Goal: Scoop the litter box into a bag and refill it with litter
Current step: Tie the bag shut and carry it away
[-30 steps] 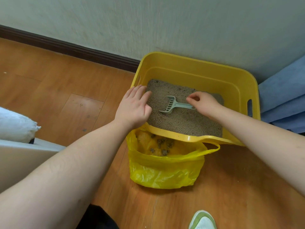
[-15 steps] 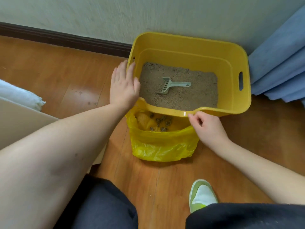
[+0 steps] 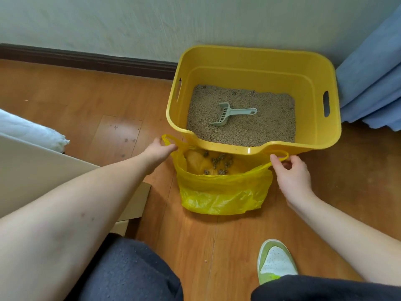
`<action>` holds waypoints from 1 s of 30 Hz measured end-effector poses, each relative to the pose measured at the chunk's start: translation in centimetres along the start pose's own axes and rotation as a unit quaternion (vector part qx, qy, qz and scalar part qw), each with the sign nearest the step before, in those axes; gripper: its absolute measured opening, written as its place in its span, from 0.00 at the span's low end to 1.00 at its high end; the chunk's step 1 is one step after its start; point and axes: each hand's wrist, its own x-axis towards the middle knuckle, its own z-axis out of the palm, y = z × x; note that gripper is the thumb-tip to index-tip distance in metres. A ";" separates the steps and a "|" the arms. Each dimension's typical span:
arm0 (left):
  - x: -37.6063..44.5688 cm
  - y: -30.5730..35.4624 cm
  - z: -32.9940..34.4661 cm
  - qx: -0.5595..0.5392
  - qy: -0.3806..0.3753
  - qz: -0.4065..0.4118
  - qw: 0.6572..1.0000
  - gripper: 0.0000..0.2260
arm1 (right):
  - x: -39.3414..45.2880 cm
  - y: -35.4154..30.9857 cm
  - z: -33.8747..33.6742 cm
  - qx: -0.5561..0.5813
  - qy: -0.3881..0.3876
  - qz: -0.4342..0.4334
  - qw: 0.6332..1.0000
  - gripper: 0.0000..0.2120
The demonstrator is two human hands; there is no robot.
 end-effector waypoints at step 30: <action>-22.2 0.7 1.4 0.038 0.040 0.113 0.992 0.10 | -13.0 -9.7 -7.8 -0.155 -0.208 -0.028 0.965 0.13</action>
